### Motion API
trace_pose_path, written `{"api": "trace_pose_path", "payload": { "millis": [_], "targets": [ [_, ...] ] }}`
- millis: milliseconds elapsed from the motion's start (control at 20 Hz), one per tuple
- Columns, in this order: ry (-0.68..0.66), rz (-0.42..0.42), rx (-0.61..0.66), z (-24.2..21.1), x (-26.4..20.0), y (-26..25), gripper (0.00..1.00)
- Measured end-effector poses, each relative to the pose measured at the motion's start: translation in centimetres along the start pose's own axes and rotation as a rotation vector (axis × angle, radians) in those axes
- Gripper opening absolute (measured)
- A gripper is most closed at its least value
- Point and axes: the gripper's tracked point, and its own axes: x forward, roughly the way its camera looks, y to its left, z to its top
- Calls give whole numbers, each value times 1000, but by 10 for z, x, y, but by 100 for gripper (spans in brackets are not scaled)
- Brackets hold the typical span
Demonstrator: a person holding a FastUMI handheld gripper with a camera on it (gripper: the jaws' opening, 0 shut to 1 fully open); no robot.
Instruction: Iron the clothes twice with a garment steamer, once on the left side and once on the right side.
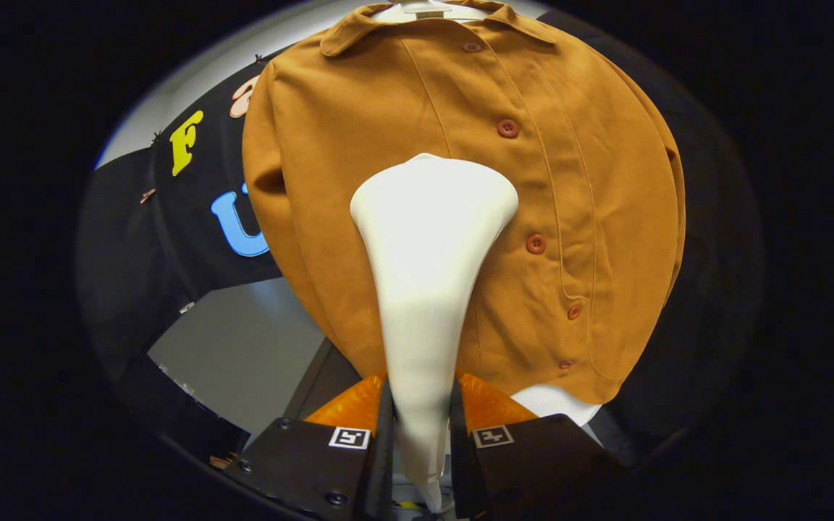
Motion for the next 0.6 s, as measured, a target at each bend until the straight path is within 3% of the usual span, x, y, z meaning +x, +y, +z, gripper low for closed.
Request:
{"api": "trace_pose_path", "payload": {
  "millis": [350,600],
  "targets": [
    [86,-20,38,-30,4,1,36],
    [-2,-7,-10,-8,-37,14,36]
  ]
}}
